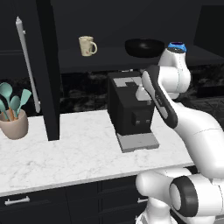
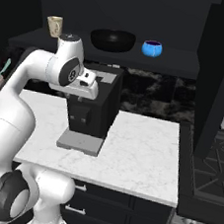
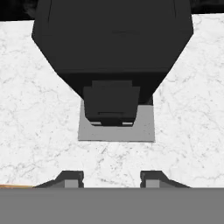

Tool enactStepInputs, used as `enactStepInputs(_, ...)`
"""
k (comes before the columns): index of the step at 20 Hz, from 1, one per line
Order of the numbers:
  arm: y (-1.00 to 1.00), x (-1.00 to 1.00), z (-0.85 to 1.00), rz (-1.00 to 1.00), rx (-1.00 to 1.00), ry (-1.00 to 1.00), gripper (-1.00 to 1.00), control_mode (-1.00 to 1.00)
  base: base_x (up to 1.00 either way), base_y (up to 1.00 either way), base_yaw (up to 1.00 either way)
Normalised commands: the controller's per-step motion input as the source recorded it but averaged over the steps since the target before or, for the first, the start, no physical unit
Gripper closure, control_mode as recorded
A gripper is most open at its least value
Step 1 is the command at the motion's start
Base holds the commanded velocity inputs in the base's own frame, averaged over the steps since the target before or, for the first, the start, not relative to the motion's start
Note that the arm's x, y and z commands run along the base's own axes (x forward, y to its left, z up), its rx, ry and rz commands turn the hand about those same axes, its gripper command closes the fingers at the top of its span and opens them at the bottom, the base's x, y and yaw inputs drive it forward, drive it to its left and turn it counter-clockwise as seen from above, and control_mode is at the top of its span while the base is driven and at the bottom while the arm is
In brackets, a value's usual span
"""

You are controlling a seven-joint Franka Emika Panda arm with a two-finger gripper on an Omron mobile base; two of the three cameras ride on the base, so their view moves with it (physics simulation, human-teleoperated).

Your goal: Gather all objects into one cabinet and sort the glasses and bowls to opposite sides.

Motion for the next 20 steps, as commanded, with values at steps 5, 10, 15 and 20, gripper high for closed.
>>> enactStepInputs(5,0.0,-0.28,0.0,-0.01,0.0,0.01,-1.0,-1.0,0.0,0.0,0.0)
enactStepInputs(10,-0.03,-0.92,0.0,-0.01,0.0,-0.02,-1.0,-1.0,0.0,0.0,0.0)
enactStepInputs(15,-0.04,-0.92,0.08,0.0,0.0,0.0,-1.0,-1.0,0.0,0.0,0.0)
enactStepInputs(20,0.03,-0.57,0.44,0.0,0.0,-0.04,-1.0,-1.0,0.0,0.0,0.0)
